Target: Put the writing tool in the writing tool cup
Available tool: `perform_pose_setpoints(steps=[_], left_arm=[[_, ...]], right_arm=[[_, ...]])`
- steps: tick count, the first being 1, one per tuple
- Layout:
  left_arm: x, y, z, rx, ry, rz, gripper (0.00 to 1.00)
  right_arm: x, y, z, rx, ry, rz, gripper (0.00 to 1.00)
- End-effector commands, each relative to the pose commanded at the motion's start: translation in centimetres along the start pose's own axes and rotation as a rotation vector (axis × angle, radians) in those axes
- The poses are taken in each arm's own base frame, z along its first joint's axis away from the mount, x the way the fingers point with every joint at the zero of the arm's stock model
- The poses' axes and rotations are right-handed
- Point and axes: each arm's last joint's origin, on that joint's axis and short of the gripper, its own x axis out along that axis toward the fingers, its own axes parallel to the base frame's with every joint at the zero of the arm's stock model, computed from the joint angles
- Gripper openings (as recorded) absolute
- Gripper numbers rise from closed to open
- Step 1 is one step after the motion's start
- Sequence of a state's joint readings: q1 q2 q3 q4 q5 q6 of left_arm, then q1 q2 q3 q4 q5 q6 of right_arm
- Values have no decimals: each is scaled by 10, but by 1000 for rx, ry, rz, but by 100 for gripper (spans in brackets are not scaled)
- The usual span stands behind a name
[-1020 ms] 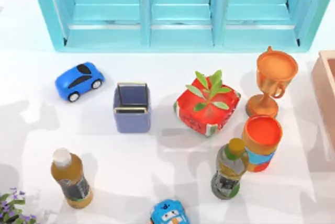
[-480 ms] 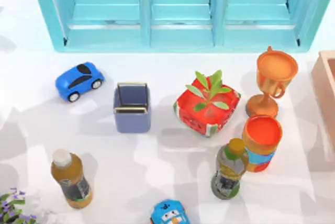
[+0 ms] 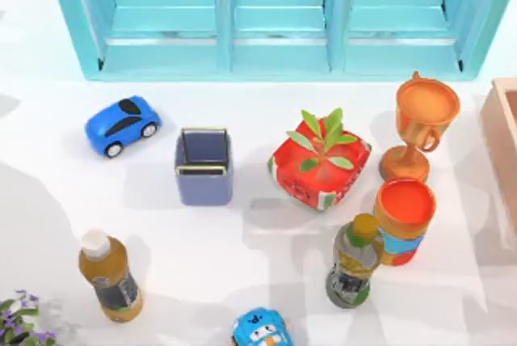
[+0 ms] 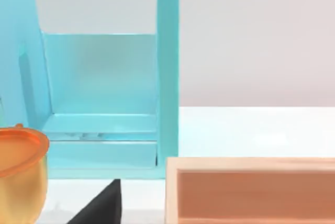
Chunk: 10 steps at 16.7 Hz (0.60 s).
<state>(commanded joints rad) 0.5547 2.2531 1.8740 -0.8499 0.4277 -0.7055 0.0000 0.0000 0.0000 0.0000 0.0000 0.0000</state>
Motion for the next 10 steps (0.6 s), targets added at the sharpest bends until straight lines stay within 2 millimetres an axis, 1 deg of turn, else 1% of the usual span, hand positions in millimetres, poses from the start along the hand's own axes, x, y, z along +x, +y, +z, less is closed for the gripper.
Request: perform_pose_setpoints(steps=[2,3,8,10], left_arm=[[15,9,6,-33,24,25,100],[18,11,7,-39,28,30,100],[21,9,5,-34,31,31,100],[36,10,7,-39,28,30,100]], right_arm=[[0,0,0,0,0,0,100],[0,0,0,0,0,0,100],[0,0,0,0,0,0,100],[0,0,0,0,0,0,100]])
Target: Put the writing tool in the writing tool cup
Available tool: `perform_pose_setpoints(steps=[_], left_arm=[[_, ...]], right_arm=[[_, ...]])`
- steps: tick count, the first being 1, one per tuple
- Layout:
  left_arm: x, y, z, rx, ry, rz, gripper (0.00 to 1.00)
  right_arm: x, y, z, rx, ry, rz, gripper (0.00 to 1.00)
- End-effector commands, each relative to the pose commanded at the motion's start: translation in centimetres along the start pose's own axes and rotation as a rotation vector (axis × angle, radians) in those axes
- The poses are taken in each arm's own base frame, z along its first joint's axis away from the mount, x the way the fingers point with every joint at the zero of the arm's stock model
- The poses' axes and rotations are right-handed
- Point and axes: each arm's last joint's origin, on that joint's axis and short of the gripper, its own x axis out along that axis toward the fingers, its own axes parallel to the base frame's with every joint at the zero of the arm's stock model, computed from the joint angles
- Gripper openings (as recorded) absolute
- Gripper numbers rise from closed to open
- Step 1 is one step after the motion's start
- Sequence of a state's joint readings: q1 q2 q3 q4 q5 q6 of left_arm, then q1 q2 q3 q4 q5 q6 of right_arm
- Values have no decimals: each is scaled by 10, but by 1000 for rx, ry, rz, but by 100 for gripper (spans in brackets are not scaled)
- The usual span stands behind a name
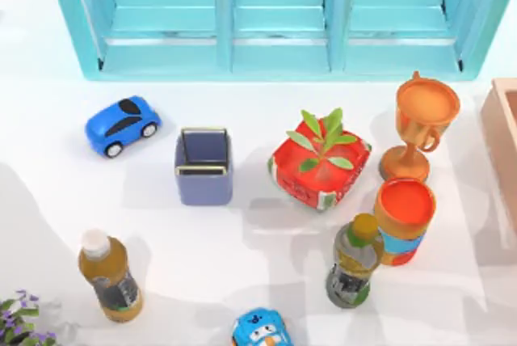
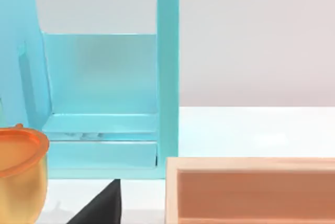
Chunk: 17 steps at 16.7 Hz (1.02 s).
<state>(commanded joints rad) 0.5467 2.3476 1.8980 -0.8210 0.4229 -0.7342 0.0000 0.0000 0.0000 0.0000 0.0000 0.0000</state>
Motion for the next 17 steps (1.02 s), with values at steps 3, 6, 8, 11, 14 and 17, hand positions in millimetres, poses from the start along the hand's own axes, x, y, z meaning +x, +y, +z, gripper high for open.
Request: perform_pose_setpoints(steps=[3,6,8,11,14,17], left_arm=[[41,0,1,0,0,0,100],[77,1,0,0,0,0,100],[82,1,-1,0,0,0,100],[82,1,-1,0,0,0,92],[82,1,-1,0,0,0,70],[82,1,-1,0,0,0,47]], right_arm=[[0,0,0,0,0,0,100],[0,0,0,0,0,0,100],[0,0,0,0,0,0,100],[0,0,0,0,0,0,100],[0,0,0,0,0,0,100],[0,0,0,0,0,0,100]])
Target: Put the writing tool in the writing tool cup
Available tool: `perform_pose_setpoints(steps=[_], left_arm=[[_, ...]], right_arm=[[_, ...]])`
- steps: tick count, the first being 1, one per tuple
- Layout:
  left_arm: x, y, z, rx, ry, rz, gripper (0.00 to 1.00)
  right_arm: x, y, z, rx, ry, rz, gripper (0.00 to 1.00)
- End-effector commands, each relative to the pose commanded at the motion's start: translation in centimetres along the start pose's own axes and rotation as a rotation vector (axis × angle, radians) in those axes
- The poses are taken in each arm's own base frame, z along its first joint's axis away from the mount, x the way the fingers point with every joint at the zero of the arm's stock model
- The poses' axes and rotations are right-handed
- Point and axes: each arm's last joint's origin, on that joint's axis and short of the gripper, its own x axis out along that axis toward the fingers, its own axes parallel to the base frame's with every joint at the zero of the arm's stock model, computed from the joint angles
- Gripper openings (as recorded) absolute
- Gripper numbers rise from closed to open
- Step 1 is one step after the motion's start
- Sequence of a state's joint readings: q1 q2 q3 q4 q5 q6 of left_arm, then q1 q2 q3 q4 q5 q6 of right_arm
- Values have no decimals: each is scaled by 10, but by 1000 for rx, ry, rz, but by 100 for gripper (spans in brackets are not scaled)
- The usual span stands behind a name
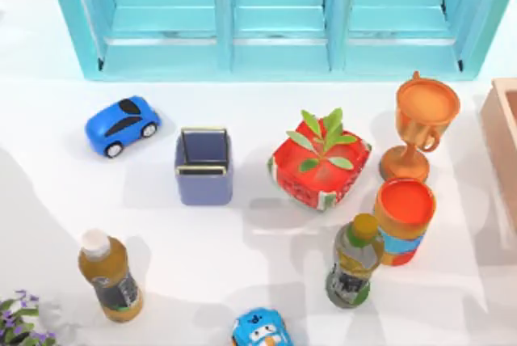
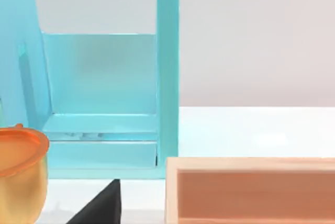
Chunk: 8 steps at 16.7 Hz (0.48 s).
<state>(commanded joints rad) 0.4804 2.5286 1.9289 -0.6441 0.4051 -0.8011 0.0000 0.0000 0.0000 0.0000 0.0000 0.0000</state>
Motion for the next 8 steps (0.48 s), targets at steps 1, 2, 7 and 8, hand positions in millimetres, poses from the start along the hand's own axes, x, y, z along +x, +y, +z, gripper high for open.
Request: perform_pose_setpoints(steps=[1,2,7,8], left_arm=[[0,0,0,0,0,0,40],[0,0,0,0,0,0,32],[0,0,0,0,0,0,0],[0,0,0,0,0,0,0]], right_arm=[[0,0,0,0,0,0,100],[0,0,0,0,0,0,100],[0,0,0,0,0,0,100],[0,0,0,0,0,0,100]])
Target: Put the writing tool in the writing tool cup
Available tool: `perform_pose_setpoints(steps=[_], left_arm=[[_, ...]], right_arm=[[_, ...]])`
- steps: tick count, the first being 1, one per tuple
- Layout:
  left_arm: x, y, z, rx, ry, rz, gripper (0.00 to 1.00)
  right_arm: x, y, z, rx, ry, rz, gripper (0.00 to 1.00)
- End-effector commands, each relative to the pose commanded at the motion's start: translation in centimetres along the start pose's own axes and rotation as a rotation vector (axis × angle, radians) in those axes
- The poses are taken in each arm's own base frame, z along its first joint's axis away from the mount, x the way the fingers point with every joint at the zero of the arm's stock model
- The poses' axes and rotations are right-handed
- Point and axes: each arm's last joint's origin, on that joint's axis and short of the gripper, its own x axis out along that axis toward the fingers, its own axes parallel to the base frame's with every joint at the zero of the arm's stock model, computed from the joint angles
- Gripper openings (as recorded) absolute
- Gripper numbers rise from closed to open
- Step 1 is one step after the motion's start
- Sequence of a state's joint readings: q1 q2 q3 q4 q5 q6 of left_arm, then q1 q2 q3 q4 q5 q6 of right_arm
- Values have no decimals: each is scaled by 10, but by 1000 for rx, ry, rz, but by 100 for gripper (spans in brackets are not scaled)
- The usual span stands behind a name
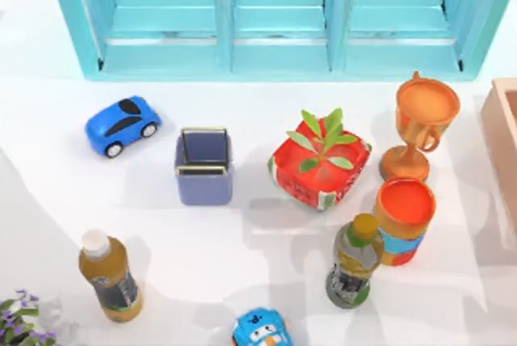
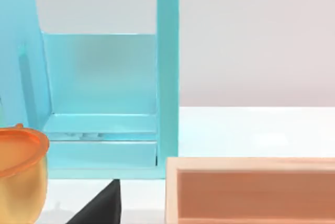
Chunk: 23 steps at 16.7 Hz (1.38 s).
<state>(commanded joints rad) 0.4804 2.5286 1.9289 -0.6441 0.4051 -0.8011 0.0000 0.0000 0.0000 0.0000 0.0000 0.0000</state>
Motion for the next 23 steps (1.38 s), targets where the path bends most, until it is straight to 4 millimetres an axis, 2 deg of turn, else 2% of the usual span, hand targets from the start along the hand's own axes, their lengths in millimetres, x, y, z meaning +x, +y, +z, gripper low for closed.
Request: perform_pose_setpoints(steps=[6,7,9,12,14,16,18,21,23], left_arm=[[0,0,0,0,0,0,0],[-30,-5,5,16,-36,-12,0],[-36,0,6,7,-32,-4,0],[-69,17,2,-12,-1,30,0],[-111,17,-5,5,-20,10,0],[-164,10,-19,45,-70,-35,0],[-199,19,-35,52,-70,-36,0],[-225,43,-49,24,-40,-15,0],[-228,47,-50,16,-36,-12,0]], right_arm=[[0,0,0,0,0,0,100],[0,0,0,0,0,0,100],[0,0,0,0,0,0,100],[0,0,0,0,0,0,100],[0,0,0,0,0,0,100],[0,0,0,0,0,0,100],[0,0,0,0,0,0,100],[0,0,0,0,0,0,100],[0,0,0,0,0,0,100]])
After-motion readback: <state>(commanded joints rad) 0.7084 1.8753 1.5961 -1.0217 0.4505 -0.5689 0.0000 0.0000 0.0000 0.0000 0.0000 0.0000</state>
